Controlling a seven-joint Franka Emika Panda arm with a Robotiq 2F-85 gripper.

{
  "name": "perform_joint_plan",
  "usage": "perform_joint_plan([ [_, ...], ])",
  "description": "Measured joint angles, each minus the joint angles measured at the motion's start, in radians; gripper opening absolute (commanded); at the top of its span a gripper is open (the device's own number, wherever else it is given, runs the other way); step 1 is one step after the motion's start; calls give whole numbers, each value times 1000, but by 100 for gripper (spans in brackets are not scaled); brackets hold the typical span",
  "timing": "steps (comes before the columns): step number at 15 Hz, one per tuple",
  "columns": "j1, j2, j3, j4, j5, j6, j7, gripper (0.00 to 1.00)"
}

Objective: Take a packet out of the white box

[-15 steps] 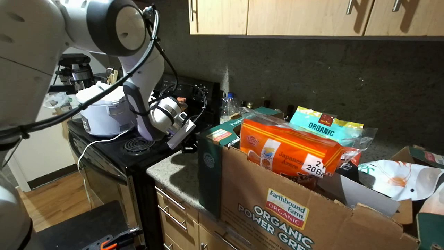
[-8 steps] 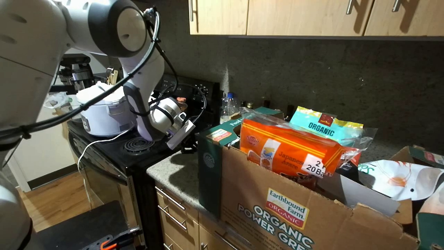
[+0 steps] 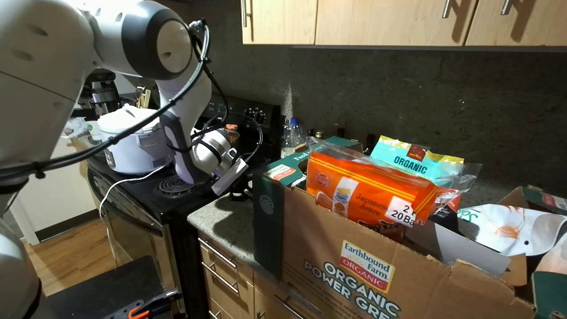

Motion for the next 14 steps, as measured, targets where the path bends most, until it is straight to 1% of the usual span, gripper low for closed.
perform_joint_plan([
  [1,1,5,0,0,0,0,0,14],
  [2,1,8,0,3,0,0,0,13],
  [3,1,9,0,5,0,0,0,8],
  [4,1,10,0,7,0,0,0,12],
  [5,1,11,0,7,0,0,0,6],
  [6,1,12,0,8,0,0,0,5],
  [7,1,14,0,8,0,0,0,1],
  [11,6,55,1,9,-4,12,4,2],
  [14,10,55,1,10,-4,12,4,2],
])
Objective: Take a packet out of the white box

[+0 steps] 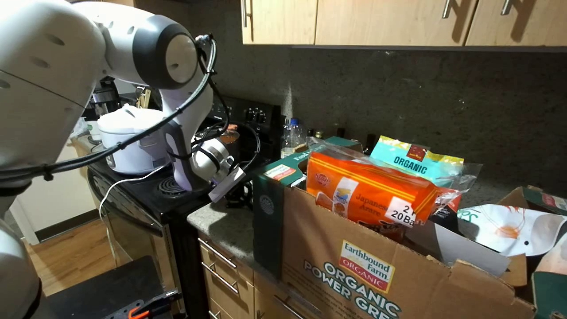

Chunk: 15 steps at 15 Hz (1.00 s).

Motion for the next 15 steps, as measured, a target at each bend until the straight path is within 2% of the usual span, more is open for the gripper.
perform_joint_plan([
  [1,0,0,0,0,0,0,0,3],
  [2,0,0,0,0,0,1,0,10],
  [5,0,1,0,1,0,1,0,39],
  [7,-1,1,-1,6,0,1,0,46],
  [10,-4,1,-5,23,0,1,-2,54],
  [11,-5,1,-6,27,0,1,-2,47],
  [12,-4,1,-6,28,0,1,-2,44],
  [15,-4,3,-5,29,0,1,-2,44],
])
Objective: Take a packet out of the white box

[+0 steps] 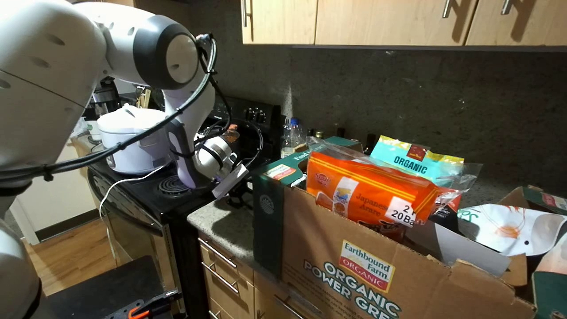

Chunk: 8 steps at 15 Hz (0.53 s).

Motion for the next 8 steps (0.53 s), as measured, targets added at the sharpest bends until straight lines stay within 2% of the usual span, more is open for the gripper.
perform_joint_plan([
  [3,0,0,0,0,0,0,0,39],
  [4,1,0,0,1,0,0,0,30],
  [5,1,0,0,1,0,0,0,15],
  [8,0,0,0,6,0,0,0,7],
])
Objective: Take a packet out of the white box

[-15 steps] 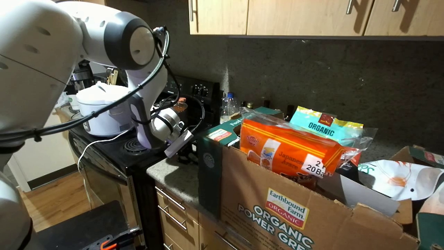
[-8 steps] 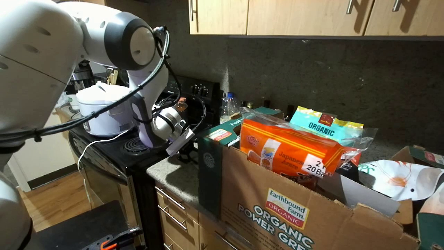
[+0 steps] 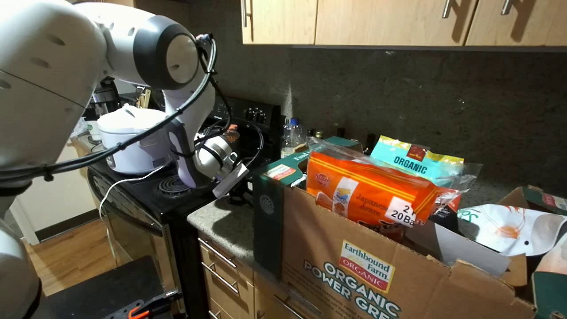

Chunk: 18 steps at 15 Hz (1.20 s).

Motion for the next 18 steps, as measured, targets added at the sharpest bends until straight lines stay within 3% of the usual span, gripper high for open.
perform_joint_plan([
  [5,-2,0,-1,19,0,0,-4,18],
  [10,-5,3,-1,24,0,0,-24,23],
  [14,-8,8,-1,24,0,0,-24,33],
  [18,-10,11,-1,25,0,0,-25,33],
])
